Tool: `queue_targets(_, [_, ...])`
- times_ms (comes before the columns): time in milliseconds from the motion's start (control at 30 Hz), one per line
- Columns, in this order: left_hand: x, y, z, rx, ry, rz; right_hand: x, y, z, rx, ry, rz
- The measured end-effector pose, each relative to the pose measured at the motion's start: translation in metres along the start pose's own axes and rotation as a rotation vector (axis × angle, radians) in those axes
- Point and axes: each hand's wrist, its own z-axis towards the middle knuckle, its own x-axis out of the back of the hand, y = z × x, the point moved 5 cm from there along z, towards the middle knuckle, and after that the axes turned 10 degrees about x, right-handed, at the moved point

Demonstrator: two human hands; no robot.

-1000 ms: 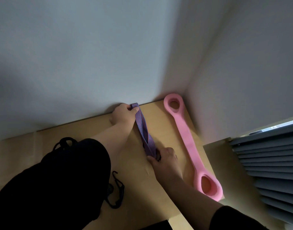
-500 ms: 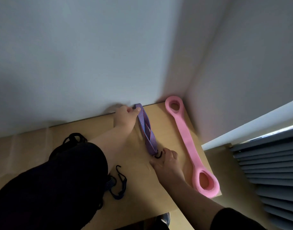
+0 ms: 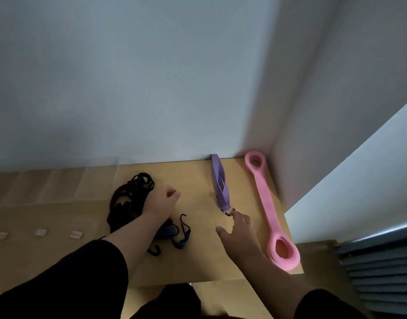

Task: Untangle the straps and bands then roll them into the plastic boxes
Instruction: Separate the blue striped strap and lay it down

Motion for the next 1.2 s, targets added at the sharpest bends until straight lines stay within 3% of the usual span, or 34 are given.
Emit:
queue_targets(200, [0.043,-0.05,-0.053,0.039,0.106,-0.016,-0.02,-0.042,-0.014,0.163,-0.109,-0.038])
queue_targets(467, [0.041,-0.11,-0.088,0.039,0.037,0.099,-0.069,-0.071,-0.021,0.315,-0.382,-0.266])
queue_targets(733, [0.026,-0.11,-0.07,-0.138,-0.039,0.301,-0.108,-0.082,-0.002,0.217,-0.384,-0.295])
queue_targets(1033, [0.005,-0.116,-0.042,-0.301,-0.131,0.51,-0.144,-0.082,0.01,0.104,-0.329,-0.045])
queue_targets(1200, [0.011,-0.114,-0.032,-0.345,-0.145,0.508,-0.148,-0.089,0.007,0.073,-0.272,0.085])
